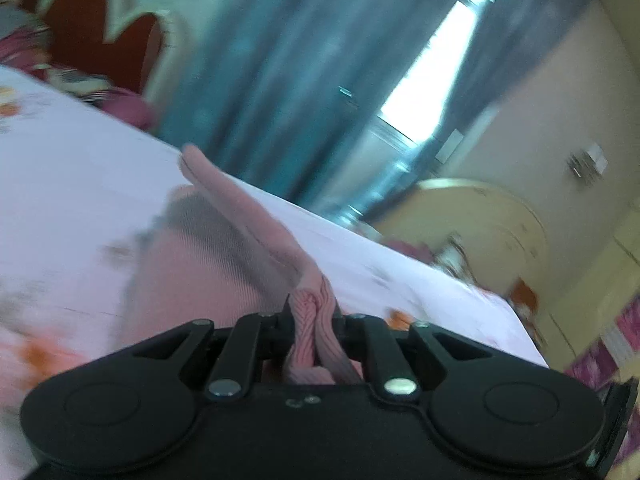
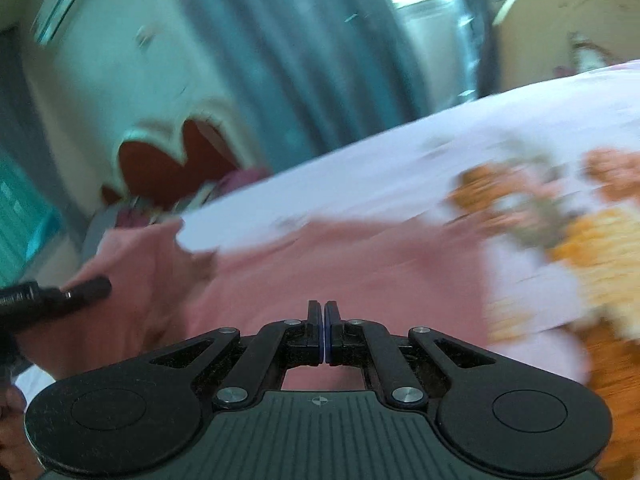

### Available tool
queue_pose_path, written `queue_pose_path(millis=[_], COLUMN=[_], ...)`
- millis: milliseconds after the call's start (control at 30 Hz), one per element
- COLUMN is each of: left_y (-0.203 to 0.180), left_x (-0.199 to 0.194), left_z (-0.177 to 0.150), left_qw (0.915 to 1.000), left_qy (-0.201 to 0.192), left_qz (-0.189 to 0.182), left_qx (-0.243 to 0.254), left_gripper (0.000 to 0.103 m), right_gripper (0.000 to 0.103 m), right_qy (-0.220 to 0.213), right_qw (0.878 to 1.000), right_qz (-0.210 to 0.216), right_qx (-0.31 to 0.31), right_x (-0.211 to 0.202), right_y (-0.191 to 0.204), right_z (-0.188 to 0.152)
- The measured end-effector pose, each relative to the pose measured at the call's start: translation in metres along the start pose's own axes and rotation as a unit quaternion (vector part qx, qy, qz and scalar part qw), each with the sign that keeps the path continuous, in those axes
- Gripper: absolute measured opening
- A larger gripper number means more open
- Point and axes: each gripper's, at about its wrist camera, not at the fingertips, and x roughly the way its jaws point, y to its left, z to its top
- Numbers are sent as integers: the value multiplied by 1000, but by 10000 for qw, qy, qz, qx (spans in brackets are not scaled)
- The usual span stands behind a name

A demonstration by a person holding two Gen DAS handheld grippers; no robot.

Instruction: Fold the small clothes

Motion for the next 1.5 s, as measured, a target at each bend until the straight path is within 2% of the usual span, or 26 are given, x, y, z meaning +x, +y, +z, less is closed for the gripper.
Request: queue_pose_path(millis=[133, 167, 200, 233, 267, 300, 333, 367, 433, 533, 600, 700, 800, 900, 1033, 1200, 1300, 1367, 1433, 1500], left_y=[-68, -84, -96, -101, -105, -107, -107, -104, -86, -54, -26, 6, 16, 20, 27, 41, 49, 52, 51, 50], left_x=[49, 68, 90, 106, 112, 104, 88, 72, 41, 12, 8, 10, 29, 27, 19, 27, 29, 30, 28, 29], left_z=[-38, -53, -69, -82, -92, -97, -96, -91, -75, -50, -36, -29, -29, -34, -36, -30, -28, -27, -22, -15], left_qw=[9972, 9942, 9878, 9797, 9731, 9740, 9766, 9783, 9851, 9917, 9925, 9928, 9915, 9909, 9921, 9917, 9915, 9912, 9922, 9936], left_qy=[598, 889, 1316, 1796, 2137, 2072, 1855, 1706, 1329, 820, 754, 771, 1015, 1068, 1047, 1201, 1269, 1302, 1219, 1055], left_qz=[-339, -341, -318, -235, -186, -294, -453, -521, -388, 209, 575, 821, 760, 720, 571, 340, 202, 147, 91, 14], left_qx=[306, 507, 764, 864, 845, 868, 986, 1057, 1021, 965, 766, 418, 283, 383, 389, 313, 214, 187, 259, 412], left_gripper=[11, 15, 26, 27, 25, 31, 35, 36, 34, 32, 31, 31, 29, 29, 29, 29, 29, 29, 29, 29], right_gripper=[2, 2, 2, 3, 9, 22, 61, 69, 69, 45, 37, 36, 36, 36, 36, 36, 36, 36, 36, 36], right_qy=[-88, -104, -100, -27, 96, 172, 109, -25, 13, 262, 486, 765, 1060, 1311, 1244, 1537, 1432, 1543, 1827, 1832], right_qw=[9995, 9992, 9987, 9979, 9972, 9969, 9973, 9975, 9956, 9916, 9903, 9889, 9888, 9873, 9898, 9843, 9852, 9812, 9745, 9760], right_qz=[-118, -77, 47, 178, 225, 93, 74, 299, 577, 946, 1053, 1108, 955, 839, 627, 748, 717, 875, 1136, 1116], right_qx=[290, 376, 498, 614, 707, 768, 724, 636, 741, 846, 764, 627, 448, 322, 295, 429, 608, 765, 632, 369], right_x=[-36, -44, -49, -52, -53, -54, -58, -64, -65, -48, -33, -11, 12, 33, 42, 59, 59, 66, 80, 85], right_y=[-52, -64, -76, -86, -92, -96, -98, -98, -100, -94, -83, -69, -63, -60, -64, -65, -69, -70, -61, -52], right_z=[15, 16, 17, 17, 18, 18, 18, 17, 18, 16, 12, 6, 4, 1, 3, 8, 15, 17, 17, 18])
